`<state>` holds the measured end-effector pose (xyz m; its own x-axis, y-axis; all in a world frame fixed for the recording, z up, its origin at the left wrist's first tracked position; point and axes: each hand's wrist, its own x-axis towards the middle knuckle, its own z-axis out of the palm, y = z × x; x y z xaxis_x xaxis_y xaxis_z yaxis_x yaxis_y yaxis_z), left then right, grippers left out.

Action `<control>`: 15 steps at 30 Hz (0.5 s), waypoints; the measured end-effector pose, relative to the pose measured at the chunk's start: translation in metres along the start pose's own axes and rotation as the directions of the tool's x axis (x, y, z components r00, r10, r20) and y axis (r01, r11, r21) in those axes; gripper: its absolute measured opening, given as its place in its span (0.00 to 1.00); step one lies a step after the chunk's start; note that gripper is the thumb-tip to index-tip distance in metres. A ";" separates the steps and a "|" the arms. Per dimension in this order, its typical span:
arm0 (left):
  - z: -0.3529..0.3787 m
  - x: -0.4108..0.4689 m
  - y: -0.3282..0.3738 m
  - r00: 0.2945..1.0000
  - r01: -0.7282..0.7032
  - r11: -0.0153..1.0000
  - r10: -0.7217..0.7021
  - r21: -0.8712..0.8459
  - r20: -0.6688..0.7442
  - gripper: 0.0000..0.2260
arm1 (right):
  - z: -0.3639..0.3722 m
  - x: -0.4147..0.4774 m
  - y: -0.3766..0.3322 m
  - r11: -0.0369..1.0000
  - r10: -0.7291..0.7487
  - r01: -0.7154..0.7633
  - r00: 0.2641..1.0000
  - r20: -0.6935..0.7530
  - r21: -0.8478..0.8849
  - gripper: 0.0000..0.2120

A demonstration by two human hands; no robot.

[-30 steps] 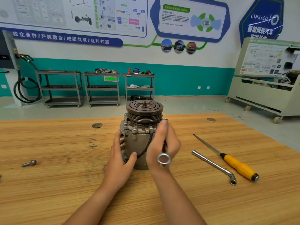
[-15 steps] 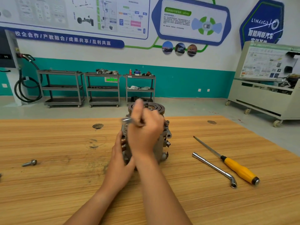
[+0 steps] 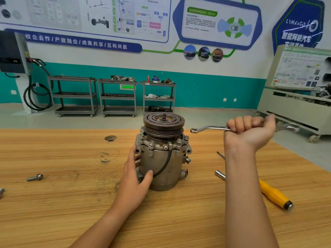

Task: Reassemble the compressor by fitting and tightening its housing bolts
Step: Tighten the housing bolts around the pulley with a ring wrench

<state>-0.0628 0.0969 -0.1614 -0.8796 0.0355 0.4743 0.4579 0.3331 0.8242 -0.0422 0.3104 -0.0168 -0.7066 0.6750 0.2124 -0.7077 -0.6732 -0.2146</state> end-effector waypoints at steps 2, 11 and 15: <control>0.000 0.000 0.000 1.000 0.003 1.000 -0.003 -0.006 0.007 0.40 | -0.006 0.010 0.005 0.997 0.054 -0.055 0.998 -0.021 -0.055 0.29; 0.000 0.000 -0.001 1.000 0.013 1.000 -0.013 0.003 -0.008 0.40 | -0.023 0.034 0.009 0.973 0.232 -0.229 0.965 -0.123 0.037 0.28; 0.000 0.000 -0.001 1.000 0.014 1.000 -0.014 0.008 -0.010 0.40 | -0.023 0.037 0.013 0.949 0.315 -0.312 0.941 -0.121 0.044 0.29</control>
<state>-0.0629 0.0966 -0.1621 -0.8846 0.0217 0.4659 0.4445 0.3414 0.8281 -0.0775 0.3331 -0.0333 -0.8878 0.4599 0.0172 -0.4513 -0.8627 -0.2282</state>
